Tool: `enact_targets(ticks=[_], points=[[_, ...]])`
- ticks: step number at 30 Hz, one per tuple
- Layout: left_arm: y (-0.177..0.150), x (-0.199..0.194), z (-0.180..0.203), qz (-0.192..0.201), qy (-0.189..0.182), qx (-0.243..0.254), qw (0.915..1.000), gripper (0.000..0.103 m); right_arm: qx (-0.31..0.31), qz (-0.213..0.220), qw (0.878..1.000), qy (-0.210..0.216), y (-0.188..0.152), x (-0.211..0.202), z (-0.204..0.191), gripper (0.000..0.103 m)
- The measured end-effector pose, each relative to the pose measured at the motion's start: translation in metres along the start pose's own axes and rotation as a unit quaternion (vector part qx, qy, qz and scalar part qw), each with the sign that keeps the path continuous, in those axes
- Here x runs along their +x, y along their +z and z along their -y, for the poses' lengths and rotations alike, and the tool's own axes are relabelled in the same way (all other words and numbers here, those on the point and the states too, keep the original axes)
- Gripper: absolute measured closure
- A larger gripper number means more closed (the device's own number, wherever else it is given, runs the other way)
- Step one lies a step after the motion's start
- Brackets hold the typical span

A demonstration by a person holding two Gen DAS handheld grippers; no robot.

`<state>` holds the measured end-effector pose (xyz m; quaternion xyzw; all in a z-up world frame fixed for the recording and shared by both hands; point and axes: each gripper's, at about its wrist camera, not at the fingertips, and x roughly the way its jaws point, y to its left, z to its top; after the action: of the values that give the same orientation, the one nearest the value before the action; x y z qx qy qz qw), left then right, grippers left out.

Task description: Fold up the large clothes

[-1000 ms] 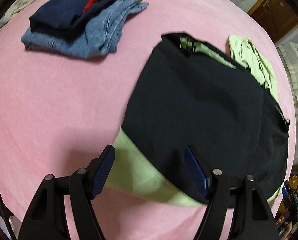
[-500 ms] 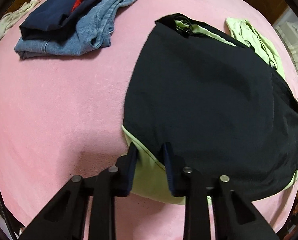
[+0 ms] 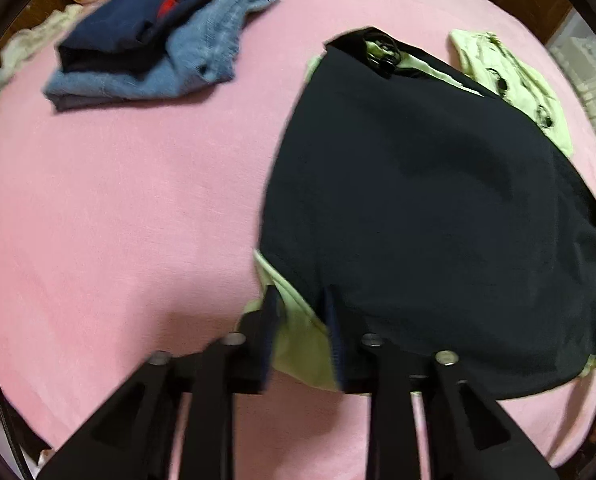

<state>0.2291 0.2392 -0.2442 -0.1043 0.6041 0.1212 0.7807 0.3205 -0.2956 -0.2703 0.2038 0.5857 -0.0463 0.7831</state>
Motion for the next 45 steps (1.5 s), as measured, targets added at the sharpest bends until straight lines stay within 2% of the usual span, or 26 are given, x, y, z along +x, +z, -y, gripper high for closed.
enact_targets(ticks=[3,5,7,9,11,14,15,17,19,22,25,27,31,34,36,38,39,42,44,45], points=[[-0.006,-0.022,0.005,0.046,0.035,0.004,0.9983,0.064,-0.012,0.043,0.999,-0.027,-0.004,-0.016,-0.014,0.091],[-0.011,-0.039,0.009,0.073,0.04,0.009,0.9965,0.064,-0.037,0.088,0.993,-0.064,-0.009,-0.033,-0.03,0.085],[-0.016,-0.054,0.019,0.084,0.016,0.013,0.9963,0.064,-0.059,0.119,0.989,-0.064,-0.014,-0.046,-0.042,0.084],[-0.022,-0.062,0.032,0.074,-0.025,0.028,0.9965,0.064,-0.074,0.142,0.987,-0.025,-0.022,-0.058,-0.056,0.081],[-0.03,-0.061,0.054,0.05,-0.072,0.048,0.995,0.064,-0.082,0.132,0.987,0.038,-0.032,-0.058,-0.073,0.081],[-0.043,-0.048,0.09,0.012,-0.134,0.077,0.9879,0.064,-0.092,0.082,0.984,0.128,-0.048,-0.039,-0.1,0.081],[-0.045,-0.043,0.104,0.004,-0.141,0.089,0.9861,0.064,-0.099,0.065,0.983,0.141,-0.057,-0.031,-0.109,0.081],[-0.051,-0.034,0.126,-0.007,-0.151,0.11,0.9823,0.066,-0.121,0.036,0.979,0.161,-0.068,-0.012,-0.131,0.091],[-0.054,-0.025,0.144,-0.009,-0.167,0.126,0.9779,0.066,-0.144,0.021,0.973,0.179,-0.078,0.004,-0.151,0.092],[-0.05,-0.009,0.161,-0.001,-0.163,0.14,0.9766,0.066,-0.162,0.008,0.968,0.194,-0.08,0.024,-0.169,0.092],[-0.037,0.004,0.167,0.008,-0.169,0.135,0.9762,0.066,-0.165,0.0,0.965,0.202,-0.073,0.041,-0.176,0.096],[-0.024,0.01,0.168,0.02,-0.172,0.133,0.9759,0.066,-0.165,0.008,0.965,0.206,-0.054,0.055,-0.185,0.096],[0.013,0.026,0.168,0.053,-0.153,0.136,0.9775,0.066,-0.179,0.031,0.963,0.198,-0.02,0.079,-0.201,0.097],[0.038,0.035,0.171,0.078,-0.136,0.144,0.9771,0.066,-0.176,0.04,0.964,0.198,0.014,0.095,-0.205,0.103],[0.061,0.041,0.175,0.094,-0.112,0.164,0.9756,0.066,-0.174,0.047,0.964,0.198,0.03,0.101,-0.208,0.103],[0.077,0.043,0.169,0.113,-0.081,0.175,0.9747,0.066,-0.173,0.062,0.967,0.178,0.054,0.104,-0.208,0.103],[0.087,0.045,0.164,0.12,-0.061,0.173,0.9756,0.066,-0.172,0.065,0.967,0.175,0.06,0.105,-0.206,0.103],[0.111,0.049,0.14,0.124,-0.042,0.151,0.9799,0.066,-0.164,0.086,0.971,0.15,0.087,0.105,-0.19,0.103],[0.124,0.05,0.124,0.134,-0.015,0.14,0.9809,0.066,-0.151,0.102,0.976,0.121,0.105,0.101,-0.168,0.103],[0.131,0.052,0.114,0.139,-0.006,0.134,0.9813,0.066,-0.143,0.102,0.977,0.125,0.11,0.101,-0.16,0.103]])
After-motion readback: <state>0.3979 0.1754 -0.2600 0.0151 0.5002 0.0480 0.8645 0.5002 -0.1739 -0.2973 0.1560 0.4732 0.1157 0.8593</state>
